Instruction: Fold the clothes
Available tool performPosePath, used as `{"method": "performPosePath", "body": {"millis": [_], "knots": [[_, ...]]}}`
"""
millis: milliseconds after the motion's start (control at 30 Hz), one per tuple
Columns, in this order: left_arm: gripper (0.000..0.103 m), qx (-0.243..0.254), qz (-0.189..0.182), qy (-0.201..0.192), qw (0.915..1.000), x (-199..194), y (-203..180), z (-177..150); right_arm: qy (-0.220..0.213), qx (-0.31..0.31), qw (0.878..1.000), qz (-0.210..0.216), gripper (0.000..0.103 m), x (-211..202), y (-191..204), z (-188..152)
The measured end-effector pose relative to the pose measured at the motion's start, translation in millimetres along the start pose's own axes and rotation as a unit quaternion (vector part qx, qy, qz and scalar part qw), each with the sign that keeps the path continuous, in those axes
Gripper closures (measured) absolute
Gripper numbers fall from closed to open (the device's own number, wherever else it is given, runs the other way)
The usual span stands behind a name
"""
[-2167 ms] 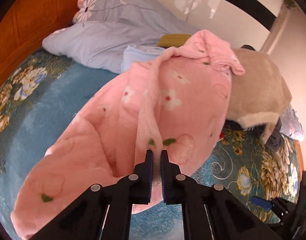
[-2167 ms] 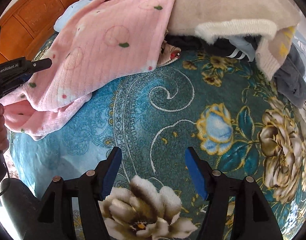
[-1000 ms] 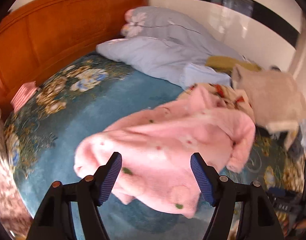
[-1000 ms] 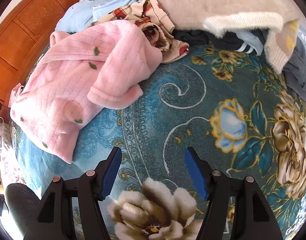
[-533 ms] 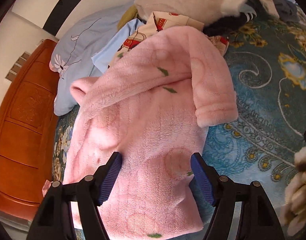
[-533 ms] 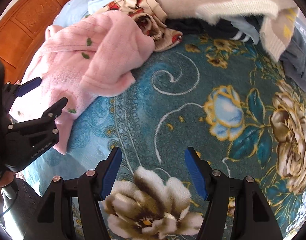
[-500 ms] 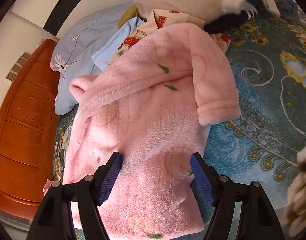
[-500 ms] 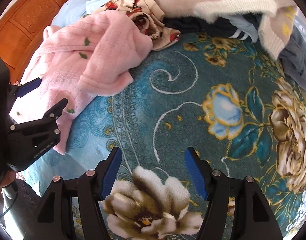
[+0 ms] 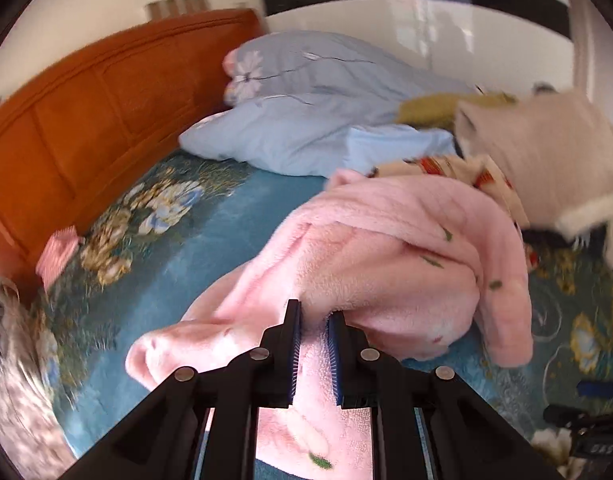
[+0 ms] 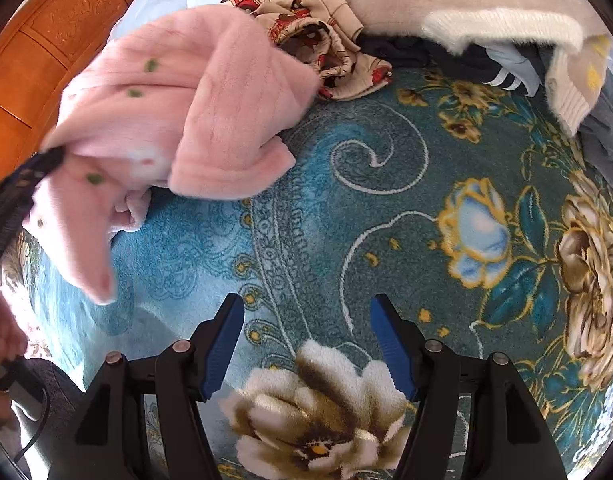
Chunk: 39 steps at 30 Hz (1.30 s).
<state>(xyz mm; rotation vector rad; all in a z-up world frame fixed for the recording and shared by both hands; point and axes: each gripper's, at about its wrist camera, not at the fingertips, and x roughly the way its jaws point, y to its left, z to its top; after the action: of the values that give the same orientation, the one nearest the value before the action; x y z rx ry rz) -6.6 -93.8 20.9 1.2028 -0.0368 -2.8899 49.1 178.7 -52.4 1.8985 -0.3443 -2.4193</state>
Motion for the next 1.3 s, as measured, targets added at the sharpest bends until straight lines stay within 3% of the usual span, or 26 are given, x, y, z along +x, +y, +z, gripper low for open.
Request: {"method": "performPosePath", "body": {"millis": [67,133,267,333,400,433,500,600,667,767,900,967,1067,1100,1233,1300], "knots": [[0.089,-0.094,0.004,0.001,0.9956,-3,52,-8,-0.002,0.000,1.000,0.000,0.036,-1,1,1],[0.089,-0.183,0.010,0.013,0.9830,0,103,-24,-0.007,-0.002,1.000,0.002,0.036,-3,3,4],[0.089,-0.286,0.026,0.039,0.9572,8,164,-58,-0.021,-0.013,1.000,0.003,0.036,-5,11,9],[0.089,-0.310,0.034,0.039,0.9492,7,177,-73,-0.028,-0.020,0.999,0.006,0.032,-5,18,10],[0.089,-0.353,0.009,0.037,0.9347,9,189,-81,-0.036,-0.026,0.999,0.017,0.031,-6,27,16],[0.089,-0.362,0.006,0.038,0.9315,11,191,-83,-0.040,-0.029,0.999,0.023,0.031,-7,33,19],[0.089,-0.356,0.008,0.044,0.9334,17,189,-83,-0.050,-0.041,0.997,0.042,0.029,-9,47,27],[0.089,-0.351,-0.007,0.052,0.9350,24,186,-84,-0.078,-0.079,0.991,0.076,0.009,-8,78,44],[0.089,-0.356,-0.016,0.055,0.9326,27,187,-85,-0.099,-0.120,0.984,0.086,0.008,-9,108,56],[0.087,-0.383,-0.030,0.052,0.9220,27,193,-91,-0.113,-0.182,0.973,0.082,0.008,-6,157,74],[0.086,-0.418,-0.044,0.052,0.9057,28,202,-99,-0.119,-0.253,0.959,0.042,0.009,10,212,91],[0.086,-0.422,-0.047,0.054,0.9037,29,202,-101,-0.109,-0.279,0.954,0.028,0.015,20,231,96],[0.086,-0.413,-0.047,0.057,0.9077,31,199,-100,-0.082,-0.307,0.948,0.017,0.057,40,250,102],[0.086,-0.408,-0.046,0.059,0.9098,31,198,-99,-0.070,-0.308,0.949,0.015,0.064,46,253,104],[0.086,-0.401,-0.056,0.054,0.9128,29,197,-98,-0.070,-0.297,0.952,0.010,0.082,40,262,110],[0.089,-0.397,-0.063,0.044,0.9145,25,198,-96,-0.081,-0.276,0.957,0.028,0.089,25,260,112]]}}
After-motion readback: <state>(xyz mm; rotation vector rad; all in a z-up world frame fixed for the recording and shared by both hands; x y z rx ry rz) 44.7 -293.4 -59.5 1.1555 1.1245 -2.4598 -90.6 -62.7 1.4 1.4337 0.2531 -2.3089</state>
